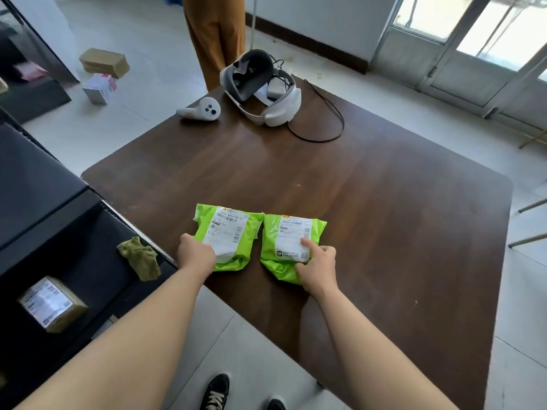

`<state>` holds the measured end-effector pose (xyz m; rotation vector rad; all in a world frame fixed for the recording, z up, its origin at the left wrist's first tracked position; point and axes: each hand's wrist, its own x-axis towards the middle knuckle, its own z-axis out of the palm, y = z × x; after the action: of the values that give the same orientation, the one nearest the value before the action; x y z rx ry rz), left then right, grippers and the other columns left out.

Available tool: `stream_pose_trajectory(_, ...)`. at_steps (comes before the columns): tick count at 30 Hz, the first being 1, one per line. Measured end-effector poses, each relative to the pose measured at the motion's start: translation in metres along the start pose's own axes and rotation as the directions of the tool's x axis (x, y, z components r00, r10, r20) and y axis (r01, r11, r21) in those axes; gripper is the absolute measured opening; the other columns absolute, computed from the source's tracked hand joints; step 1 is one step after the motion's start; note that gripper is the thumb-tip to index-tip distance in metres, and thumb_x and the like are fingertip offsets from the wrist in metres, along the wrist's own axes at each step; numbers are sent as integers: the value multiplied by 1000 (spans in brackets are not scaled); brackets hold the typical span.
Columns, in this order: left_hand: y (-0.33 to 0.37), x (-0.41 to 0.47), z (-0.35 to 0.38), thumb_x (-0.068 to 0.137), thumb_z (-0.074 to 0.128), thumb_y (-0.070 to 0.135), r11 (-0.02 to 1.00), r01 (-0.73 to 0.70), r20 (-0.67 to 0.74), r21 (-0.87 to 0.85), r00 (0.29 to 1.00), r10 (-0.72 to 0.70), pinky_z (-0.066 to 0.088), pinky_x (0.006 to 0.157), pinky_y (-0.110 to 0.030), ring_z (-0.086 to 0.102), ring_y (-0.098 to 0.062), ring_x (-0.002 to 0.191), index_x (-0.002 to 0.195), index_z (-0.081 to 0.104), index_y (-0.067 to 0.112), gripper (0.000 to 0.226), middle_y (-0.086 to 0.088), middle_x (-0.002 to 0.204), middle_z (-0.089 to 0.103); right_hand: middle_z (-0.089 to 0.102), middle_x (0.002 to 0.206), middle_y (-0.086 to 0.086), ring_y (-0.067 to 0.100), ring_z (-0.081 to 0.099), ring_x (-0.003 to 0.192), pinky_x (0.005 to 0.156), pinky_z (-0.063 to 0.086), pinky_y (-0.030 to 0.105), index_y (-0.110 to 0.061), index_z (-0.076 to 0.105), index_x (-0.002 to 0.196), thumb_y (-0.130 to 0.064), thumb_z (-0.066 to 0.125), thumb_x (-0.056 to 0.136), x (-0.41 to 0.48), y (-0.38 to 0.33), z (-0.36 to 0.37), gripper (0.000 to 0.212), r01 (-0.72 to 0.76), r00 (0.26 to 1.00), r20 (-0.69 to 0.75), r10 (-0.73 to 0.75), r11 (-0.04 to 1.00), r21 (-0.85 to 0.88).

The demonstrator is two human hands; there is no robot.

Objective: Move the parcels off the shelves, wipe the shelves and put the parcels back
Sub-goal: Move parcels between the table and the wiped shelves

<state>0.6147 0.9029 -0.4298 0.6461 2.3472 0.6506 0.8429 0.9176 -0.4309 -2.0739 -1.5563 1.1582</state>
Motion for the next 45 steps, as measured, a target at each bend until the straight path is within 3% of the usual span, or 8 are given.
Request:
stream_pose_trajectory(8,-5,-16,-28,87,59,14,996,-81,-46,-44,996,78,45,91,-37,54,-32,111,125,48,5,40,-14,124,56,30,150,6,23,16,142,116,15,39,-28,53,134,-21,64,85,-20,-31,-6,52,178,977,-88,-197,966,-187)
stream_pose_trajectory(17,-44,-78,-80,89,55,16,978,-74,-131,-194,990,49,38,73,-24,56,-22,89,96,63,12,11,-8,100,65,50,134,6,23,41,127,108,28,31,-20,62,126,-18,68,83,-70,-86,23,44,491,869,138,-475,861,-131)
stream_pose_trajectory(22,-110,-104,-119,89,54,18,975,70,-161,-212,981,-106,39,70,-25,59,-25,89,87,61,14,8,-7,94,65,55,128,5,23,50,120,104,37,31,-17,65,122,-16,67,81,-118,-106,65,41,616,773,280,-570,779,-114)
stream_pose_trajectory(26,-172,-121,-146,91,53,21,944,228,-147,-241,952,-267,42,66,-25,59,-25,83,87,60,14,11,-7,91,66,55,128,4,20,51,119,101,39,28,-18,64,122,-18,67,83,-154,-110,105,39,685,693,402,-599,720,-108)
stream_pose_trajectory(34,-281,-146,-180,94,51,23,865,370,-159,-338,884,-440,41,62,-24,57,-21,79,96,62,11,17,-4,91,63,54,130,2,14,52,110,87,37,17,-17,61,127,-16,65,88,-213,-106,194,39,712,598,578,-555,699,-65)
stream_pose_trajectory(39,-343,-141,-199,94,52,25,830,424,-151,-362,852,-501,40,58,-24,56,-20,78,94,62,13,16,-4,93,64,52,133,1,17,53,115,80,36,16,-18,61,127,-14,62,89,-245,-100,252,39,693,594,631,-499,716,-86)
stream_pose_trajectory(42,-382,-129,-208,95,51,25,818,460,-135,-346,838,-529,42,64,-25,57,-21,83,97,62,13,17,-4,96,64,50,136,-1,14,57,104,77,38,15,-21,60,128,-17,62,90,-260,-91,290,39,687,599,654,-463,717,-121)
stream_pose_trajectory(45,-416,-109,-206,95,50,25,814,470,-122,-342,836,-535,43,69,-27,57,-22,88,99,61,13,16,-4,98,62,50,138,0,17,57,111,84,38,15,-20,59,129,-19,65,89,-262,-75,327,40,683,605,669,-433,714,-156)
